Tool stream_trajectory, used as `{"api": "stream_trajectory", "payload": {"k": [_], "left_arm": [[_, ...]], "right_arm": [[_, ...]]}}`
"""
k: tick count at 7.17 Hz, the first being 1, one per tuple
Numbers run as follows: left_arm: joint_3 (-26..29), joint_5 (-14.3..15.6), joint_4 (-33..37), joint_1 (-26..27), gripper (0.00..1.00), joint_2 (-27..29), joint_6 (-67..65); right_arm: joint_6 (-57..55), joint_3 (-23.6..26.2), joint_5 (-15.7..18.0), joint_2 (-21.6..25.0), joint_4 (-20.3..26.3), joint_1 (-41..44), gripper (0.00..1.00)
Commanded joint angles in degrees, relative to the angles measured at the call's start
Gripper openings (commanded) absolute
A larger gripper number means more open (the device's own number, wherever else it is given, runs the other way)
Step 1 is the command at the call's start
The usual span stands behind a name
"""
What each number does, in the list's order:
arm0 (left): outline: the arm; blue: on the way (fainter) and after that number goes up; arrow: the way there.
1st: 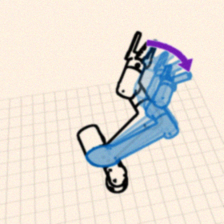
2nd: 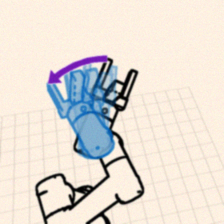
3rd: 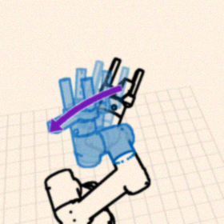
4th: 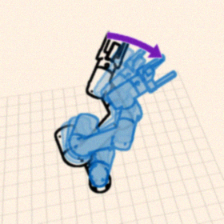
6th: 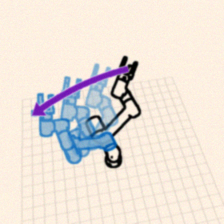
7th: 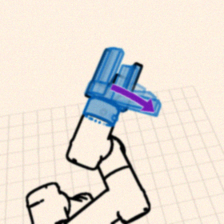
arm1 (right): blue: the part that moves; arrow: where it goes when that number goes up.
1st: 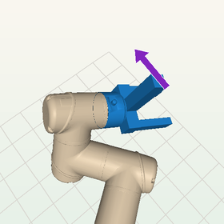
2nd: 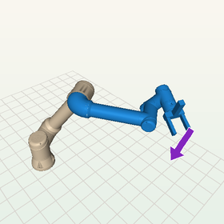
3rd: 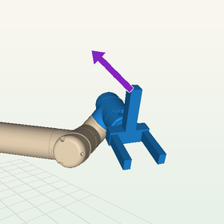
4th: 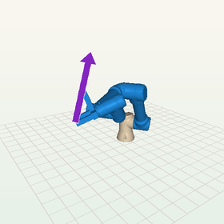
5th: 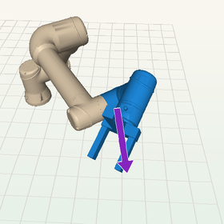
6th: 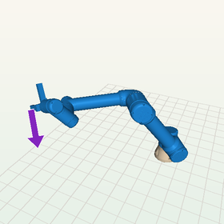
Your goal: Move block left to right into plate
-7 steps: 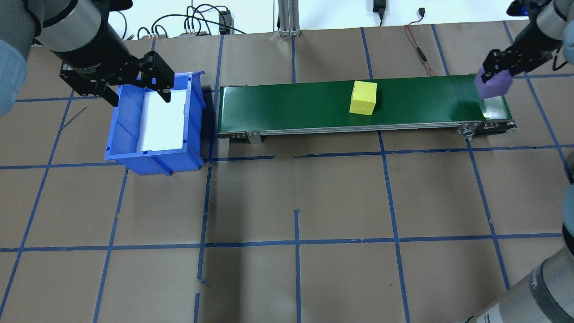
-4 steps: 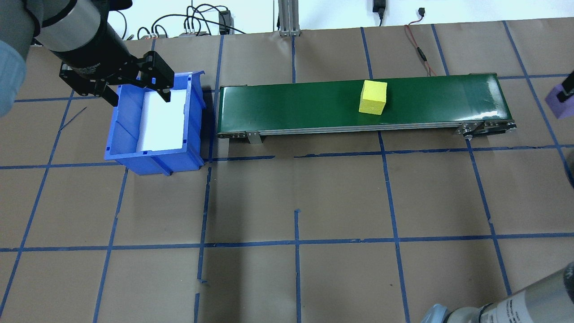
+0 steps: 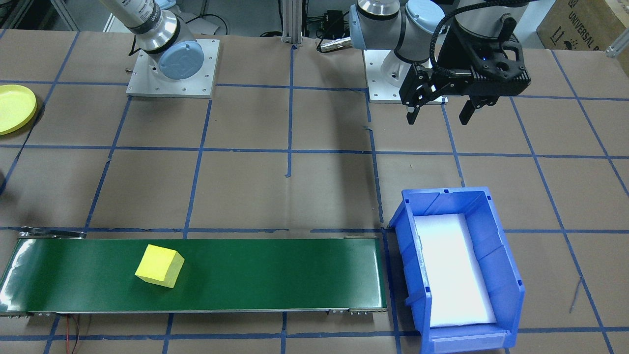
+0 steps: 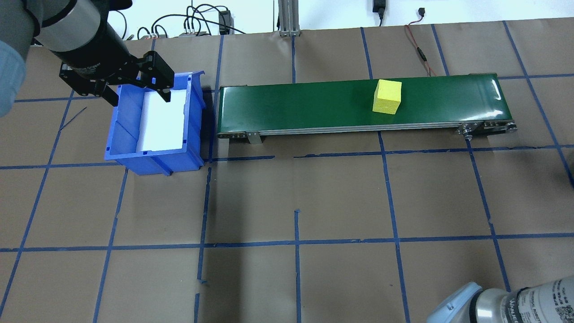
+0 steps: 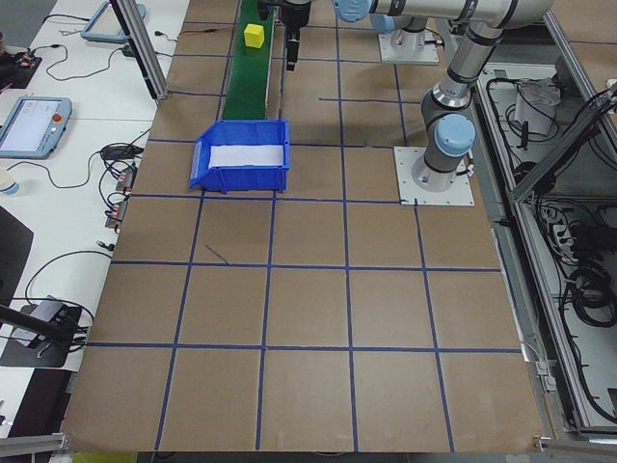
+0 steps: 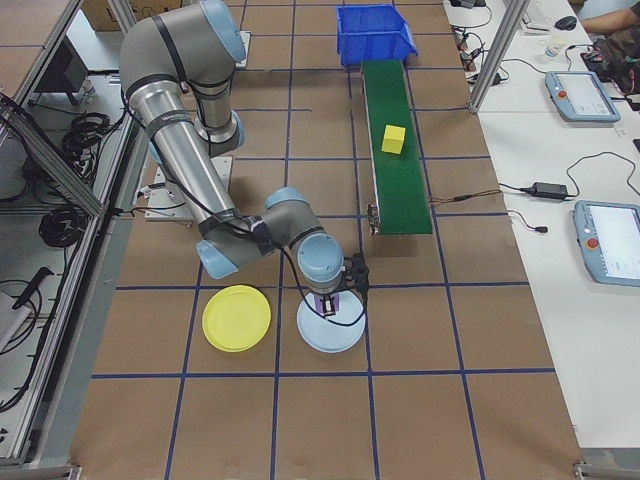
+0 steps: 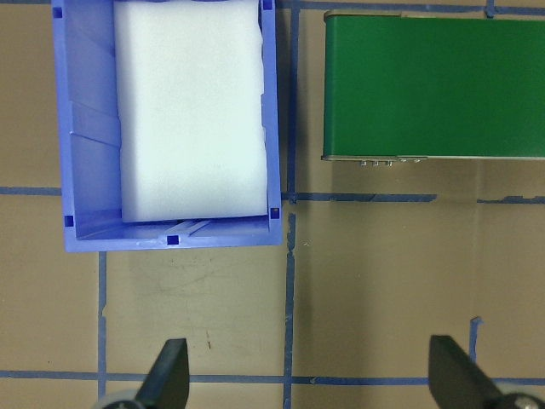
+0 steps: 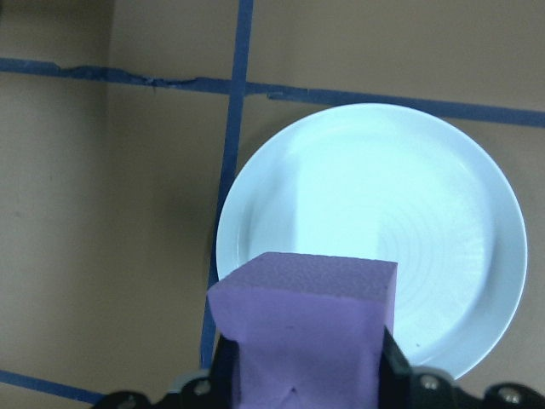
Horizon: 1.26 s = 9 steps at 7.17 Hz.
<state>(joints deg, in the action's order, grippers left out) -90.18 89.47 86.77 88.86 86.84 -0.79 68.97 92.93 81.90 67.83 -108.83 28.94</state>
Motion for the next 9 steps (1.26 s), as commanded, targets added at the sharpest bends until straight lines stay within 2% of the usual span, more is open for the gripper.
{"api": "stream_trajectory", "payload": {"k": [1, 2, 3, 4, 6, 7, 8, 9], "left_arm": [[0.0, 0.0, 0.07, 0.0, 1.0, 0.0, 0.0], [0.0, 0.0, 0.07, 0.0, 1.0, 0.0, 0.0], [0.0, 0.0, 0.07, 0.0, 1.0, 0.0, 0.0], [0.0, 0.0, 0.07, 0.0, 1.0, 0.0, 0.0], [0.0, 0.0, 0.07, 0.0, 1.0, 0.09, 0.0], [0.0, 0.0, 0.07, 0.0, 1.0, 0.0, 0.0], [0.0, 0.0, 0.07, 0.0, 1.0, 0.0, 0.0], [0.0, 0.0, 0.07, 0.0, 1.0, 0.09, 0.0]], "right_arm": [[1.0, -0.1, -2.25, -2.86, -1.55, -1.52, 0.43], [1.08, -0.11, -6.45, -5.32, -2.96, -1.52, 0.53], [0.65, -0.11, -5.97, -5.25, -4.45, -1.52, 0.63], [-0.05, -0.11, -5.79, -5.25, -4.38, -1.52, 1.0], [-3.72, -1.07, -5.26, -3.34, -4.03, -1.0, 1.0], [-6.62, -3.25, -2.48, -1.67, -0.54, 1.18, 1.0], [-7.96, -5.63, -1.84, -0.69, 0.53, 5.81, 1.0], [-12.15, -5.65, -2.18, 0.45, 2.37, 11.25, 1.0]]}}
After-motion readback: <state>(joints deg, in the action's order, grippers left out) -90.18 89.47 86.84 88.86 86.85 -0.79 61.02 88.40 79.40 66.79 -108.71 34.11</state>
